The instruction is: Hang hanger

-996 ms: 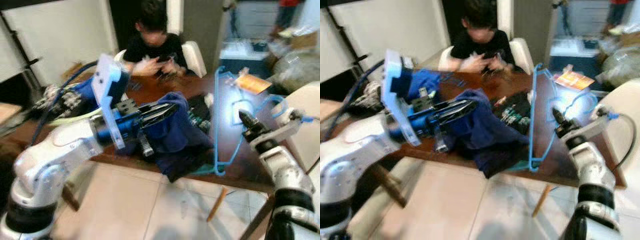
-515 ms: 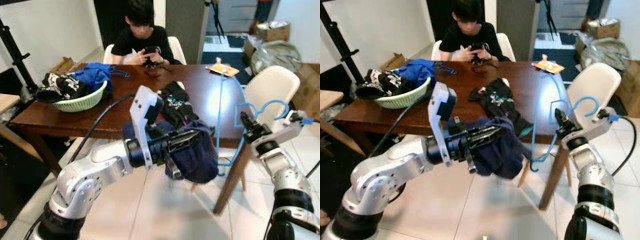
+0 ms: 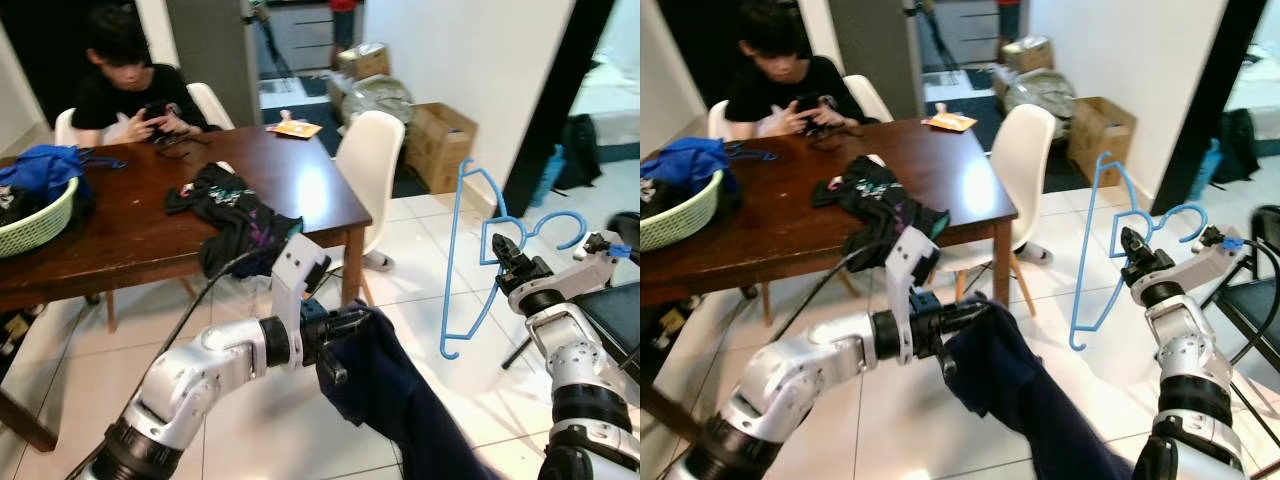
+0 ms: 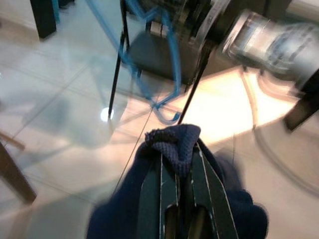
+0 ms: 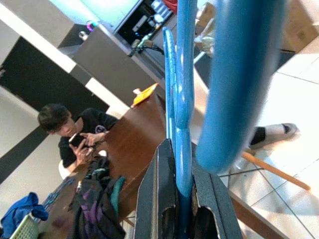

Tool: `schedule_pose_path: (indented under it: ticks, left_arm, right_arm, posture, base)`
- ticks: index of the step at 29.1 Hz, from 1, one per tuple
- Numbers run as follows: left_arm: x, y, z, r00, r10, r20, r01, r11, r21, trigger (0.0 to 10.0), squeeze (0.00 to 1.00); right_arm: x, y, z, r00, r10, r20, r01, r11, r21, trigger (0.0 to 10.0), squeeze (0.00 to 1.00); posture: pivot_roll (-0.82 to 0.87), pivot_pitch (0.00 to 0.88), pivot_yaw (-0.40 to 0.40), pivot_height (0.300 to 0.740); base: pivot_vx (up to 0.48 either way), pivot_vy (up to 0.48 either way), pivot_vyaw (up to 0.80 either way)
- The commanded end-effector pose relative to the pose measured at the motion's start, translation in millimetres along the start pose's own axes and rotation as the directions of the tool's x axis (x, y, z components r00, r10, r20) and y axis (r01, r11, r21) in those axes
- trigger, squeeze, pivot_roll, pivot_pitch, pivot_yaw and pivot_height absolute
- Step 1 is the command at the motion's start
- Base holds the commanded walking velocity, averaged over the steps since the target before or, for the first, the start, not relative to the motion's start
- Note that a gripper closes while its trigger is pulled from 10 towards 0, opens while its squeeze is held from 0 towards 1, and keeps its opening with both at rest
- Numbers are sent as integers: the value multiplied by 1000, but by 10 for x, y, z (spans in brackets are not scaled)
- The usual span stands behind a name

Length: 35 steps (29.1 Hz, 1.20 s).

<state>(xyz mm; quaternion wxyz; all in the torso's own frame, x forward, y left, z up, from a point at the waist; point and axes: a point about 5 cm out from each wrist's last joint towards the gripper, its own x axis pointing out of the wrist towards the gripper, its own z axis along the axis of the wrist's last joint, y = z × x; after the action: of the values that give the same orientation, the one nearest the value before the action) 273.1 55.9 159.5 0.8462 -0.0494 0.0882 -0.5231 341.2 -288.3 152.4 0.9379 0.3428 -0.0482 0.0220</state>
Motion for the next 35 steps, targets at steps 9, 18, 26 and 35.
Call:
schedule_pose_path:
  ticks: [9, 18, 26, 35]
  left_arm:
    - [-81, 846, -522, 866, 482, -136, -475, 876, 82, 10000, 0]
    - [-64, 925, -743, 785, 561, -264, -494, 823, 280, 10000, 0]
    - [-16, 971, -735, 773, 587, -241, -488, 792, 367, 10000, 0]
    - [-389, 983, -332, 650, 751, 119, -760, 642, 100, 10000, 0]
  right_arm:
    - [30, -16, -102, 990, -120, -80, 93, 954, -286, 10000, 0]
    - [43, 36, -173, 982, -133, -131, 60, 891, -451, 10000, 0]
    - [61, 40, -155, 981, -138, -139, 59, 882, -467, 10000, 0]
    - [-326, 304, -518, 931, 21, -364, -256, 749, -611, 10000, 0]
  posture:
    - [-69, 0, 59, 735]
    - [-100, 0, 71, 735]
    - [-84, 0, 54, 735]
    - [-83, 0, 43, 735]
  base:
    - [0, 0, -800]
    - [0, 0, -800]
    - [0, 0, -800]
    - [0, 0, -800]
